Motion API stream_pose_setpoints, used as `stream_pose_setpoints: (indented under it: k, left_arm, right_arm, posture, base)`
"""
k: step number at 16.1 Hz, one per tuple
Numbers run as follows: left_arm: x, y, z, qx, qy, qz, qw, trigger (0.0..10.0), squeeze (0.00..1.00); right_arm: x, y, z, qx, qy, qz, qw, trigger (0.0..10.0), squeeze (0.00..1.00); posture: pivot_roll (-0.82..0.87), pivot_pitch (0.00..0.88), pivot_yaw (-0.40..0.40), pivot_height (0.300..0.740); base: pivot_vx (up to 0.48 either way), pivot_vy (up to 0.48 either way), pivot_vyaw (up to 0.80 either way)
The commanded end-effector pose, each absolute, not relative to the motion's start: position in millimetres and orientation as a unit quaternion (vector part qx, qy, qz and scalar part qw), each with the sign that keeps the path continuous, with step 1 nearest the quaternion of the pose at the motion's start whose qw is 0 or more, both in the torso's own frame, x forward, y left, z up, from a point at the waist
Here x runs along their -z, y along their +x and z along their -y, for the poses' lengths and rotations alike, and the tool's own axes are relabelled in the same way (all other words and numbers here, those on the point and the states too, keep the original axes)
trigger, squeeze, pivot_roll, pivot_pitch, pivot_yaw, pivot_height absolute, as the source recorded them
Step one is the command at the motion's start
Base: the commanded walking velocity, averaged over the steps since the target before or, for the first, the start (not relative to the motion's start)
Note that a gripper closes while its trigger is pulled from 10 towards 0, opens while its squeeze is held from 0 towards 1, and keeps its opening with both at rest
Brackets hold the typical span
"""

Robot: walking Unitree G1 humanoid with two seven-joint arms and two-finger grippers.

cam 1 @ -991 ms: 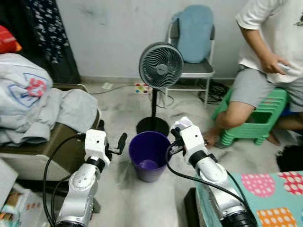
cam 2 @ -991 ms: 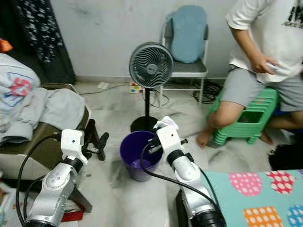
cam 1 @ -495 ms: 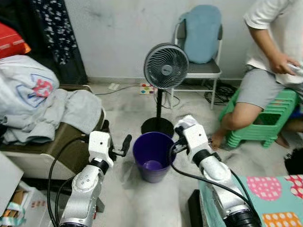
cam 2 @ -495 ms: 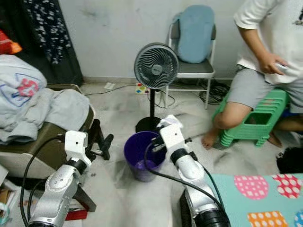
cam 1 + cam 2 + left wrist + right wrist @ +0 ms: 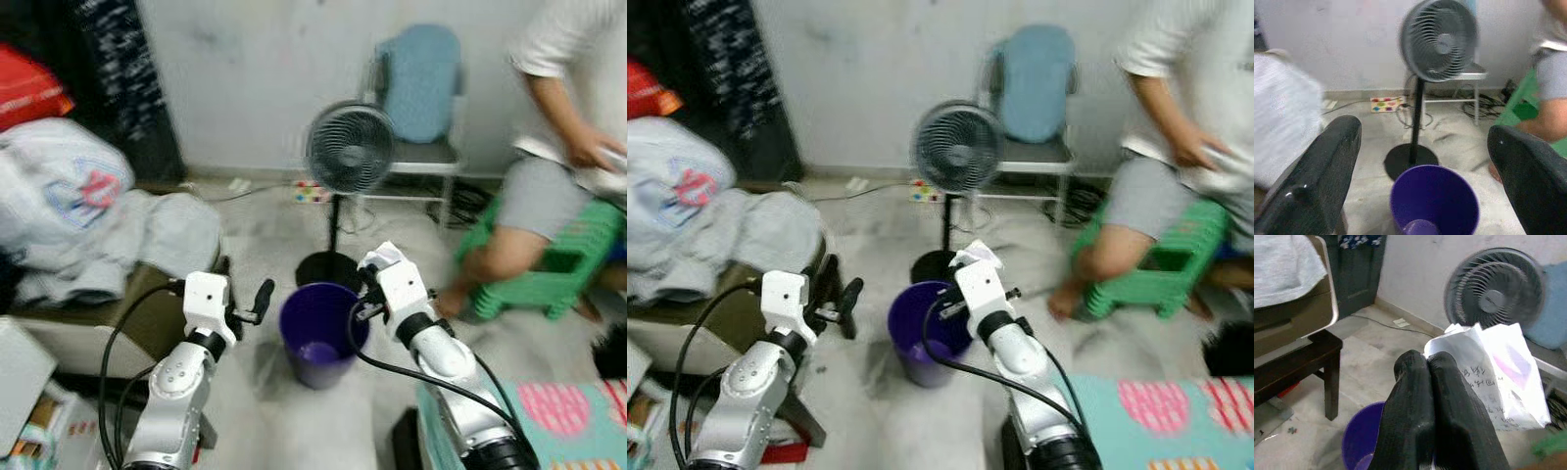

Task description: Clean up the room

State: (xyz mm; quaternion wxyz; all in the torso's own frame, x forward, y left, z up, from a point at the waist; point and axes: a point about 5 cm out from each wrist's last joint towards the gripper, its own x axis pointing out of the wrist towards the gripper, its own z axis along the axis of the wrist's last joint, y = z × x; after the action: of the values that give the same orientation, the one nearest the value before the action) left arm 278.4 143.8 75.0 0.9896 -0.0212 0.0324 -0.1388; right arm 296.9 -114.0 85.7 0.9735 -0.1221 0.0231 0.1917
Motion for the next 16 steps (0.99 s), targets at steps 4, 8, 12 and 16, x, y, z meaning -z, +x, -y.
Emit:
stream_pose_setpoints:
  k: [4, 8, 12, 16]
  left_arm:
    - [-77.8, 280.1, -148.0, 0.137, -0.019, -0.030, 0.990, 10.0, 0.00]
    - [-78.4, 280.4, -148.5, 0.138, -0.023, -0.028, 0.990, 10.0, 0.00]
    - [-78.0, 280.4, -147.3, 0.140, -0.024, -0.031, 0.989, 10.0, 0.00]
    - [-77.8, 280.3, -146.7, 0.144, -0.028, -0.031, 0.989, 10.0, 0.00]
  right_arm:
    - [-88.7, 299.5, 110.5, -0.194, -0.119, -0.018, 0.974, 10.0, 0.00]
    - [-87.8, 299.8, 109.7, -0.193, -0.120, -0.019, 0.974, 10.0, 0.00]
    - [-87.2, 299.7, 110.3, -0.192, -0.121, -0.020, 0.974, 10.0, 0.00]
    - [-86.9, 299.3, 110.0, -0.192, -0.120, -0.020, 0.974, 10.0, 0.00]
  posture:
    - [-0.11, 0.000, -0.030, 0.740]
    - [-0.11, 0.000, -0.029, 0.740]
    - [-0.11, 0.000, -0.029, 0.740]
    - [-0.11, 0.000, -0.027, 0.740]
  base:
    - [0.377, 0.000, 0.33]
    - [0.201, 0.000, 0.00]
    - [0.000, 0.000, 0.00]
    - [0.000, 0.000, 0.72]
